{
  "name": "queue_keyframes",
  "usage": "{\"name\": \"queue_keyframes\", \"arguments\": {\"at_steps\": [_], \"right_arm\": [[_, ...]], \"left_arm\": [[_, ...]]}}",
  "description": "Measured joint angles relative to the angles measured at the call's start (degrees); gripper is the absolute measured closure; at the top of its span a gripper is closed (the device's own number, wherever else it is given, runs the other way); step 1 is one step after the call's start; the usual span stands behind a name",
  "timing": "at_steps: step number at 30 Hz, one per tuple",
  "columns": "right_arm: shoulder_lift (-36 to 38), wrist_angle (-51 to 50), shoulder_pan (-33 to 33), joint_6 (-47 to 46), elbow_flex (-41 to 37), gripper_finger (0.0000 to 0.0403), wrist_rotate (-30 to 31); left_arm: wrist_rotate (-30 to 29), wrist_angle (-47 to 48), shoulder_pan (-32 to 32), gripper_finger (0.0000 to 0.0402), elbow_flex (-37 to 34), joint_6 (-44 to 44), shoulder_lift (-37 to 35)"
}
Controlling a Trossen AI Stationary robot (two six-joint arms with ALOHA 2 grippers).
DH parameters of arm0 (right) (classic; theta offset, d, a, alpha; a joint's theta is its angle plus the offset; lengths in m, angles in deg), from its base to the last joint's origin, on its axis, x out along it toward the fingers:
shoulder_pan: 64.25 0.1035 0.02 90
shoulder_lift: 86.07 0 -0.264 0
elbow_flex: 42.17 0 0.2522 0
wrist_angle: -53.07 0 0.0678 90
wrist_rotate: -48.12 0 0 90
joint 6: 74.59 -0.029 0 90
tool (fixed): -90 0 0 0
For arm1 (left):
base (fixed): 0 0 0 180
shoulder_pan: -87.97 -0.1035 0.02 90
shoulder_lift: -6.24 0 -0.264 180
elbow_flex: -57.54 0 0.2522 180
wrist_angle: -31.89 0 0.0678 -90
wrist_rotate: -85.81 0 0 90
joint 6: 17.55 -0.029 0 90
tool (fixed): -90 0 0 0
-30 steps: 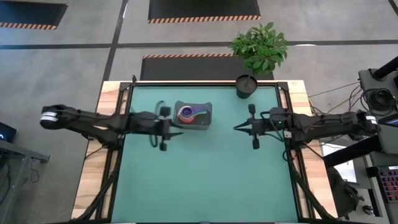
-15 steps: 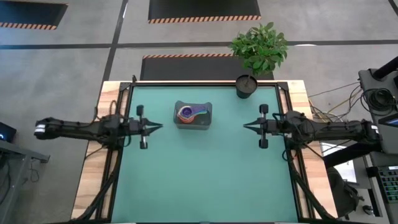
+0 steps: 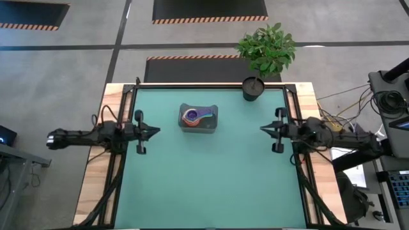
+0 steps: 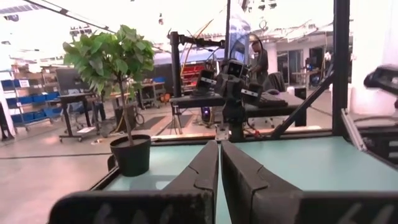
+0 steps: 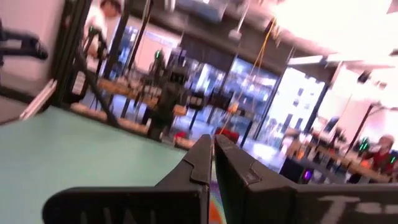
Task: Nest measuring cups in basket
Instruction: Return to Home Position
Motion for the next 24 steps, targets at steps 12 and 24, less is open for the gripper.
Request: {"name": "queue_keyframes", "arguments": {"at_steps": [12,24], "right_arm": [[8.6,-5.2,0.0,1.0,-1.8,0.0394,-4.6],[7.6,-13.6,0.0,-7.7,-1.8,0.0394,-4.5]], "left_arm": [[-2.1,1.7,0.0,0.0402,0.0,0.2,-2.1],[-2.1,2.0,0.0,0.0402,0.4,0.2,-2.1]]}}
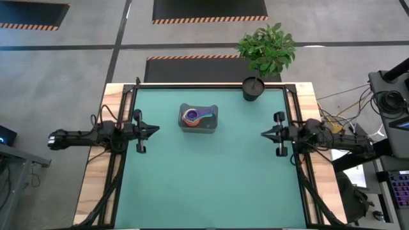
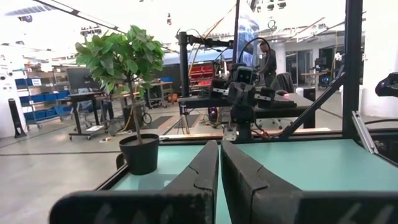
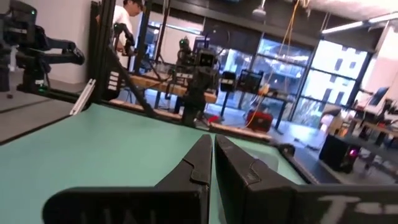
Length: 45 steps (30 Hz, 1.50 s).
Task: Nest measuring cups in basket
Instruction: Return to Home Position
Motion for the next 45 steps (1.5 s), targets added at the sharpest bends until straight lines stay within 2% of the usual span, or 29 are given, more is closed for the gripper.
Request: {"name": "queue_keyframes", "arguments": {"at_steps": [3,7,10,45], "right_arm": [[-0.2,-1.0,0.0,-1.5,0.0,0.0394,0.0],[-1.1,-2.5,0.0,-12.4,0.0,0.0394,0.0],[-1.7,-2.3,0.0,-16.1,0.0,0.0394,0.0],[-2.1,-2.4,0.0,-15.7,0.4,0.0394,0.0]], "left_arm": [[0.0,0.0,0.0,0.0402,0.0,0.0,0.0],[0.0,0.0,0.0,0.0402,0.0,0.0,0.0],[0.0,0.0,0.0,0.0401,0.0,0.0,0.0],[0.0,0.0,0.0,0.0402,0.1,0.0,0.3]]}}
